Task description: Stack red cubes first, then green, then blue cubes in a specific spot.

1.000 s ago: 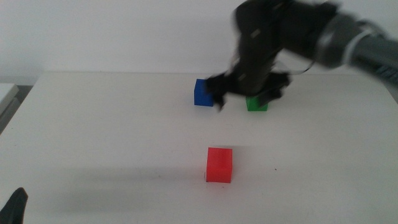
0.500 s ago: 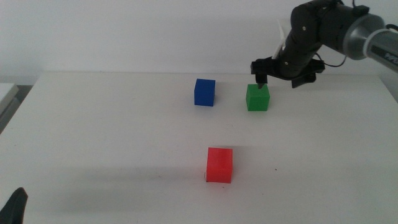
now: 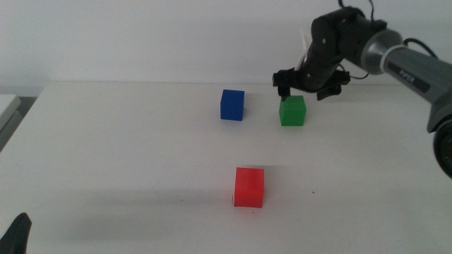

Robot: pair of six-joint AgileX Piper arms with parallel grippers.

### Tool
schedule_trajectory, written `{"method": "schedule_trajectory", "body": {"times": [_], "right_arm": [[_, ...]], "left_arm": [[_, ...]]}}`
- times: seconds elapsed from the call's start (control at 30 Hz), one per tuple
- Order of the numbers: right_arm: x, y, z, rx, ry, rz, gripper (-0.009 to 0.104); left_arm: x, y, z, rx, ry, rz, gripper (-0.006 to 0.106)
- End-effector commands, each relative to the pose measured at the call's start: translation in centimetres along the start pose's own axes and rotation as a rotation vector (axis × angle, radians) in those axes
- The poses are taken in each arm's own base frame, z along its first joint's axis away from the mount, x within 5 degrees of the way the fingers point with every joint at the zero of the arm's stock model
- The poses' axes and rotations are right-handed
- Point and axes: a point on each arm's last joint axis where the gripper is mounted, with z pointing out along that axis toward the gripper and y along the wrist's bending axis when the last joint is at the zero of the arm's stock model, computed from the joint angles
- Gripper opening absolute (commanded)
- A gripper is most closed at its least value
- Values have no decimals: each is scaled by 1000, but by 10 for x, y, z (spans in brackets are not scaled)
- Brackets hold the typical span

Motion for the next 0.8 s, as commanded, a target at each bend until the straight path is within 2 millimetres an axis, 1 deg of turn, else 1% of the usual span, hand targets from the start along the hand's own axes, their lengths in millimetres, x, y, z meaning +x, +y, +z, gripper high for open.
{"method": "schedule_trajectory", "body": {"times": [0.0,0.1,0.17,0.23,0.33,0.37,0.4,0.43,0.5,0.53,0.57,0.6,0.63,0.67,0.73,0.77], "right_arm": [[-2,3,3,-1,-25,-22,92],[-2,5,14,-11,-43,-19,91],[0,7,22,-18,-46,-20,88],[1,8,28,-17,-44,-23,85],[4,8,37,-13,-34,-20,77],[5,8,40,-9,-32,-7,72],[5,8,41,-7,-38,3,65],[5,8,42,-5,-44,12,56],[3,8,42,-12,-58,28,32],[3,8,40,-15,-60,34,22],[1,8,36,-15,-62,35,9],[0,7,28,-7,-62,34,-3],[-1,6,22,0,-60,33,-2],[-3,5,11,3,-61,37,-2],[-5,7,-14,3,-64,45,-2],[-4,12,-29,2,-72,31,-2]], "left_arm": [[-2,0,0,2,-18,-4,94],[-2,0,0,2,-18,-4,94],[-2,0,0,2,-18,-4,94],[-2,0,0,2,-18,-4,94],[-2,0,0,2,-18,-4,94],[-2,0,0,2,-18,-4,94],[-2,0,0,2,-18,-4,94],[-2,0,0,2,-18,-4,94],[-2,0,0,2,-18,-4,94],[-2,0,0,2,-18,-4,94],[-2,0,0,2,-18,-4,94],[-2,0,0,2,-18,-4,94],[-2,0,0,2,-18,-4,94],[-2,0,0,2,-18,-4,94],[-2,0,0,2,-18,-4,94],[-2,0,0,2,-18,-4,94]]}}
